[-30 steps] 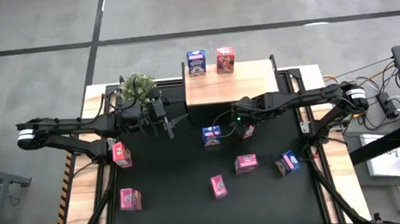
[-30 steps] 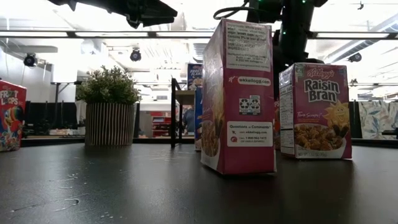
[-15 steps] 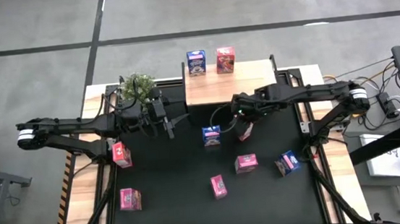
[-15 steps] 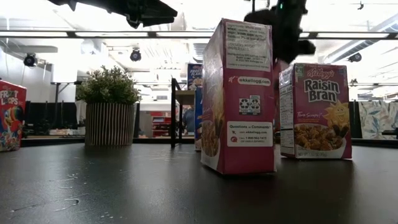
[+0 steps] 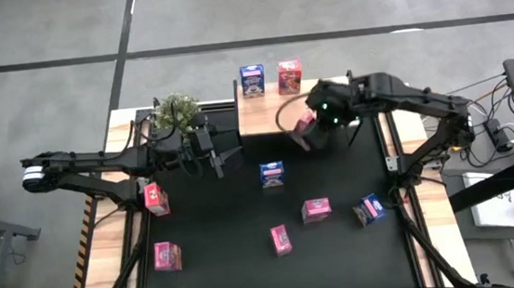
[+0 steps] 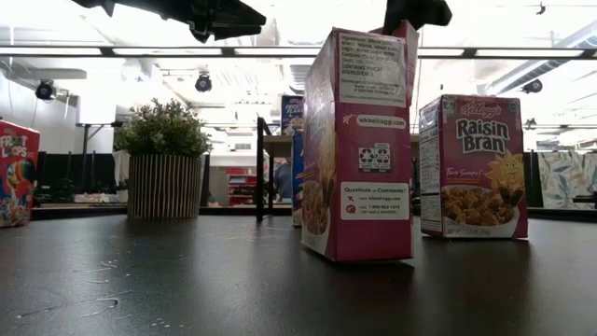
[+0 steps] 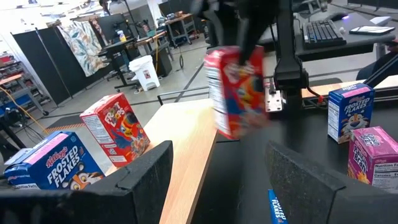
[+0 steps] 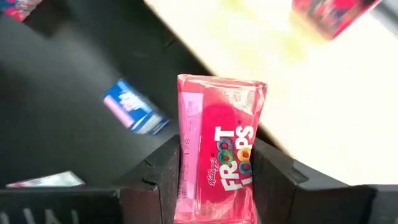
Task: Stack cereal on shelf
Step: Put the right red cereal box on the shelf and align it with the other red cereal box on the shelf
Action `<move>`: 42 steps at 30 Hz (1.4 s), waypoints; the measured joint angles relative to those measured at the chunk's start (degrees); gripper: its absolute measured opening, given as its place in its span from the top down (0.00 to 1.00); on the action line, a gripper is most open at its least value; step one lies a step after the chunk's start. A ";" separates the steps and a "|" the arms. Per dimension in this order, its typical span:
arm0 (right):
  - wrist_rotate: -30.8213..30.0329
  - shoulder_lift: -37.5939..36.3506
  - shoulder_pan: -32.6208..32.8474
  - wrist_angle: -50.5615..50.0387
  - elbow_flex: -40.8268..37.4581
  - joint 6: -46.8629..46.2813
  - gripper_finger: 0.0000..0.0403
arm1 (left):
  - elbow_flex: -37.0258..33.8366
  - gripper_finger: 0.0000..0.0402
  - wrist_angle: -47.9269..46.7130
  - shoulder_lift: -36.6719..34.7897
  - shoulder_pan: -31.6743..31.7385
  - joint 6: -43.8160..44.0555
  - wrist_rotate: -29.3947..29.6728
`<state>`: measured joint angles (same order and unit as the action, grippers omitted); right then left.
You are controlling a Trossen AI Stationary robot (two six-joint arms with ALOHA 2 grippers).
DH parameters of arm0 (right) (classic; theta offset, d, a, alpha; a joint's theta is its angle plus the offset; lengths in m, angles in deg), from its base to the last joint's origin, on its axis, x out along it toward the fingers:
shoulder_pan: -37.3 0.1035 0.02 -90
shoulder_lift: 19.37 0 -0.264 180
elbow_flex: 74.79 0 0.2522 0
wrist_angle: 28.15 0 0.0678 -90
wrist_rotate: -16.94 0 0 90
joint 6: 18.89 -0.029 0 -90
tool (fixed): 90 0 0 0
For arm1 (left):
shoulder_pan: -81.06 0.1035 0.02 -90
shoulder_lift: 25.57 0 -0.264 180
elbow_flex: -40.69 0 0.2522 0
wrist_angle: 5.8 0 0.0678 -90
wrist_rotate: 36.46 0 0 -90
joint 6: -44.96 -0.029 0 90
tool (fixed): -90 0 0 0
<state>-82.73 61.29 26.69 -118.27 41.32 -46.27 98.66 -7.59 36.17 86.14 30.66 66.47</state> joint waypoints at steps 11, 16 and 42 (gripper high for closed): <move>-0.25 1.34 -16.92 -0.18 2.42 26.13 0.63 | 0.00 0.41 0.02 0.00 0.00 0.00 0.00; 5.56 3.31 -24.76 0.61 2.40 33.51 0.63 | 0.01 0.41 0.02 -0.01 0.00 -0.17 0.01; 6.21 6.07 -31.44 2.13 3.29 34.42 0.35 | 0.02 0.41 0.02 0.59 0.00 -0.67 0.00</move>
<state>-76.53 67.36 -4.75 -116.14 44.60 -11.84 98.68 -7.57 36.76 86.14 29.99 66.47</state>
